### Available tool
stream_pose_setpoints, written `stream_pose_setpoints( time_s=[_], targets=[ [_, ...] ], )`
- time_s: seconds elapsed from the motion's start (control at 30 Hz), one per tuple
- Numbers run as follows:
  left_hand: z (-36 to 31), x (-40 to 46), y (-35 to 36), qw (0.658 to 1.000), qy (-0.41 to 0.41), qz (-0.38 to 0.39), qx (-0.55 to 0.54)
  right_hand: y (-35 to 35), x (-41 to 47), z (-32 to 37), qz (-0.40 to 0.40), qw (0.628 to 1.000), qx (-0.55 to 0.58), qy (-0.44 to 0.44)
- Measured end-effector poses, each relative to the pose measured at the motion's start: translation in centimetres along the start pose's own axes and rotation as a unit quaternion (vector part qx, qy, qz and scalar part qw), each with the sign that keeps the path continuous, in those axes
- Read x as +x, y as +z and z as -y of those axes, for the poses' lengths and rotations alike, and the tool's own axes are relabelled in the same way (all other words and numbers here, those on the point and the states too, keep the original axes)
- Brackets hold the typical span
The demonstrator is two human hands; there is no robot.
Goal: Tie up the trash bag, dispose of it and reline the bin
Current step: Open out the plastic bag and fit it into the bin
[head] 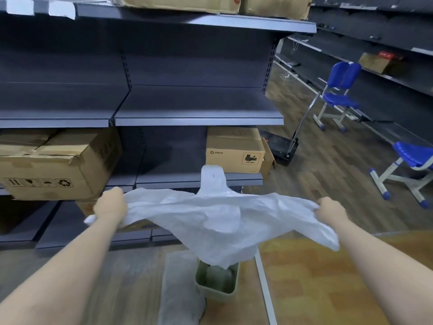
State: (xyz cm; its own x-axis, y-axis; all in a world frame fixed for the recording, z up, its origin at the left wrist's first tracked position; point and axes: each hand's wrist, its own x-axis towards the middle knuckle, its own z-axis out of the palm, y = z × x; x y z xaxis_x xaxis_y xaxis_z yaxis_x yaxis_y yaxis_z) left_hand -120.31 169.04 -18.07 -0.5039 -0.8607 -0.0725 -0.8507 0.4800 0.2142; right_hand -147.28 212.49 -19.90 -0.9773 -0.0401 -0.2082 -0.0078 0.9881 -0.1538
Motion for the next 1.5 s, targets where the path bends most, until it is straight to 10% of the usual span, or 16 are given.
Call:
stream_pose_setpoints(
  time_s=[0.37, 0.7, 0.93, 1.23, 1.4, 1.5],
  targets=[
    [1.9, -0.2, 1.2, 0.991, -0.035, 0.124, -0.045, 1.6, -0.5, -2.3, 0.131, 0.989, -0.038, 0.057],
    [-14.7, -5.7, 1.8, 0.910, -0.004, 0.258, -0.325, 4.4, -11.2, 15.2, 0.212, 0.894, 0.129, -0.373],
    [-15.7, -6.8, -0.3, 0.826, 0.046, 0.306, -0.471, 6.7, -9.3, 13.6, 0.006, 0.954, 0.131, -0.271],
    [-9.5, -4.4, 4.4, 0.912, 0.134, 0.288, -0.258, 2.2, -7.5, 13.2, 0.109, 0.915, 0.180, -0.345],
    [-11.1, -5.7, 4.6, 0.879, 0.175, 0.385, -0.221, -0.6, -8.3, 15.2, 0.155, 0.867, 0.303, -0.363],
    [-11.3, -6.6, 6.0, 0.790, 0.139, 0.539, -0.257, -1.4, -8.1, 15.7, 0.160, 0.848, 0.379, -0.335]
  ],
)
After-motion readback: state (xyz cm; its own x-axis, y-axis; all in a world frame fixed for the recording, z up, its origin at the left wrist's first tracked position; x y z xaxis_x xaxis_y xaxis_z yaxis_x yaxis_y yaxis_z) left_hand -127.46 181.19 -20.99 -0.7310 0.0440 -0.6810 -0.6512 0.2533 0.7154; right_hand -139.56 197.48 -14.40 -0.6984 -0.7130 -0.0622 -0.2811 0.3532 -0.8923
